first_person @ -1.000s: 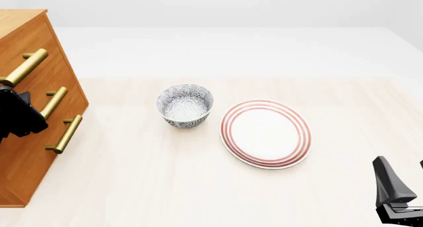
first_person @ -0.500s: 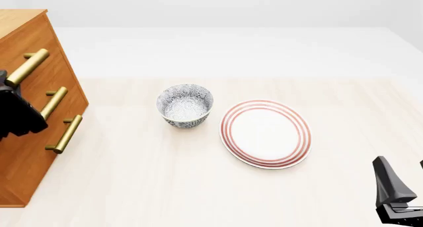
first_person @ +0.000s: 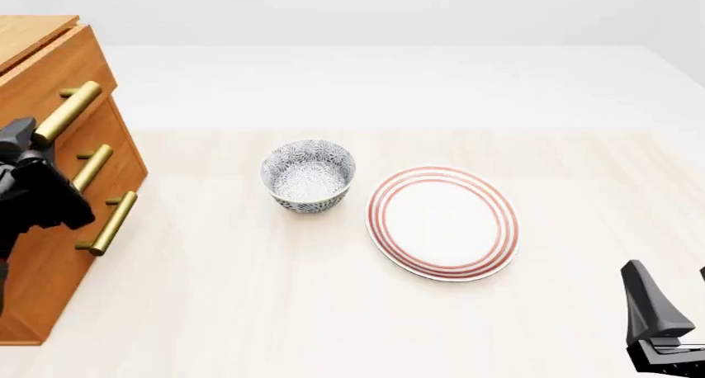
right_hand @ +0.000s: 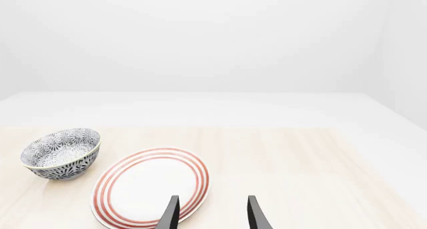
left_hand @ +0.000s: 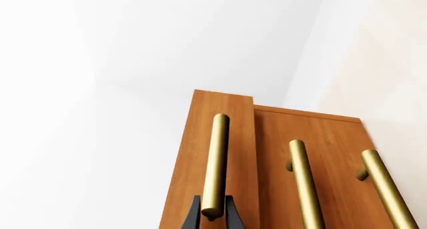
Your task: Open the top drawer of the cabinet.
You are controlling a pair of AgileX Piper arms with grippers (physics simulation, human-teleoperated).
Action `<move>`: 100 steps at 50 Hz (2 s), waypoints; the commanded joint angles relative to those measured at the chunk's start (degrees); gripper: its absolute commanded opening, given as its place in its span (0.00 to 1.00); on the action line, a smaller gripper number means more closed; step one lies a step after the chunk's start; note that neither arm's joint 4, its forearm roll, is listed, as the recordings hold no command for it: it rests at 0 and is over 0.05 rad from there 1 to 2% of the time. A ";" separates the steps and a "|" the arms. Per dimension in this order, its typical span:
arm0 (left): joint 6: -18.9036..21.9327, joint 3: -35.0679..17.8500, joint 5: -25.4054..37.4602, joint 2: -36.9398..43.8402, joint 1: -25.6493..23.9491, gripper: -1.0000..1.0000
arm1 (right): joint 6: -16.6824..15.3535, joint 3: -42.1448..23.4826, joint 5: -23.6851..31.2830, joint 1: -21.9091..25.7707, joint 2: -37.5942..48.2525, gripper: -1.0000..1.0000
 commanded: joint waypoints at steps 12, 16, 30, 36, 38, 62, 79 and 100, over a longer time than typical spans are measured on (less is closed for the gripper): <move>1.47 2.13 -1.04 0.79 -4.05 0.00 | 0.01 0.00 0.00 0.00 -0.01 1.00; 1.57 2.01 -0.94 0.77 -4.96 0.00 | 0.01 0.00 0.00 0.01 0.00 1.00; 1.74 0.65 -0.20 1.02 -7.79 0.00 | 0.01 0.00 0.00 0.00 0.01 1.00; 1.74 0.41 -1.00 2.12 -9.47 0.00 | 0.01 0.00 0.00 0.00 0.00 1.00; 2.05 0.50 -1.33 2.41 -9.82 0.00 | 0.00 0.00 0.00 0.01 0.00 1.00; 1.77 -0.65 -0.73 2.08 -13.80 0.00 | 0.00 0.00 0.00 0.00 -0.01 1.00; 2.23 -1.48 -0.02 1.14 -16.40 0.00 | 0.00 0.00 0.00 0.00 0.00 1.00; 3.48 -3.28 0.92 -0.17 -21.56 0.00 | 0.01 0.00 0.00 0.01 0.00 1.00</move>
